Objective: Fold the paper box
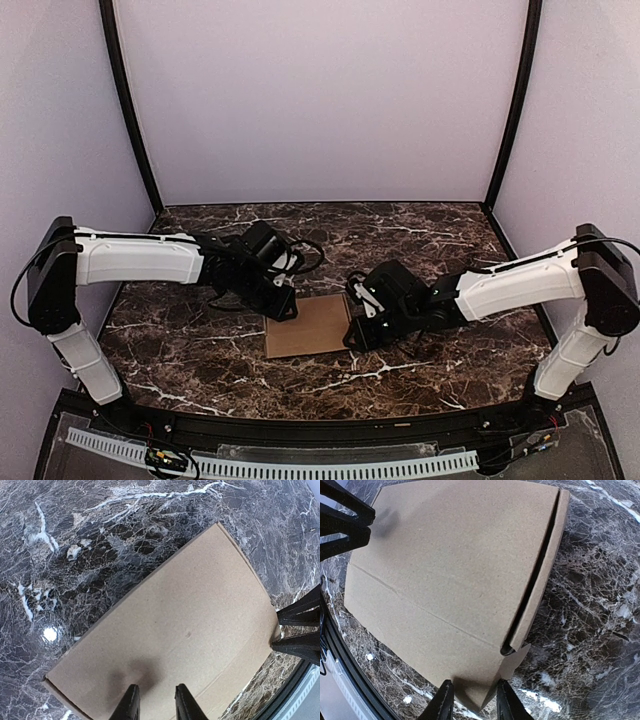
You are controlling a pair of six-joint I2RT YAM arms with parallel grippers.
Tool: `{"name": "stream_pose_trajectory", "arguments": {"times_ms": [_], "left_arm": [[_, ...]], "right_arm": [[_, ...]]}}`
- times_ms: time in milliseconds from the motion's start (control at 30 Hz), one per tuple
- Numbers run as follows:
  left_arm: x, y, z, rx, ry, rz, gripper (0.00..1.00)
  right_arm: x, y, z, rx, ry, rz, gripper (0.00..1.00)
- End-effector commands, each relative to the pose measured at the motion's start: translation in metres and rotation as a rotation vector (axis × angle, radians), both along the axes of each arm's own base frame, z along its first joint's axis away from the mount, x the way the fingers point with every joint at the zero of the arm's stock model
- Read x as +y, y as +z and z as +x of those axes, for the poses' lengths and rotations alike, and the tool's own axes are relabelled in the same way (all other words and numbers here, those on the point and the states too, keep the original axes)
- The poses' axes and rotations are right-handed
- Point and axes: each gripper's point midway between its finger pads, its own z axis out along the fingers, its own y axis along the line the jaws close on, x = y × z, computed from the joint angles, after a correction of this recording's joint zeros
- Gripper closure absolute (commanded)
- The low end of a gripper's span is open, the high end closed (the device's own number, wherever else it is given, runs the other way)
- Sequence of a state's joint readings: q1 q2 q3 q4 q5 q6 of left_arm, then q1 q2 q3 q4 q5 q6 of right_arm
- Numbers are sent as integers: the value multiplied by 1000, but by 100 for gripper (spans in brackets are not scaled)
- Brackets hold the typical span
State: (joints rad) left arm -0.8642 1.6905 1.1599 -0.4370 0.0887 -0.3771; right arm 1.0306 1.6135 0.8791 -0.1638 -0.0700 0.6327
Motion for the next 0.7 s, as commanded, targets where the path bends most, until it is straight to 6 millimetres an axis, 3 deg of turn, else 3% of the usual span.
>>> {"name": "stream_pose_trajectory", "arguments": {"times_ms": [0, 667], "left_arm": [[3, -12, -6, 19, -11, 18, 75], [3, -29, -12, 55, -22, 23, 78]], "right_arm": [[8, 3, 11, -22, -3, 19, 71], [13, -8, 18, 3, 2, 38, 76]]}}
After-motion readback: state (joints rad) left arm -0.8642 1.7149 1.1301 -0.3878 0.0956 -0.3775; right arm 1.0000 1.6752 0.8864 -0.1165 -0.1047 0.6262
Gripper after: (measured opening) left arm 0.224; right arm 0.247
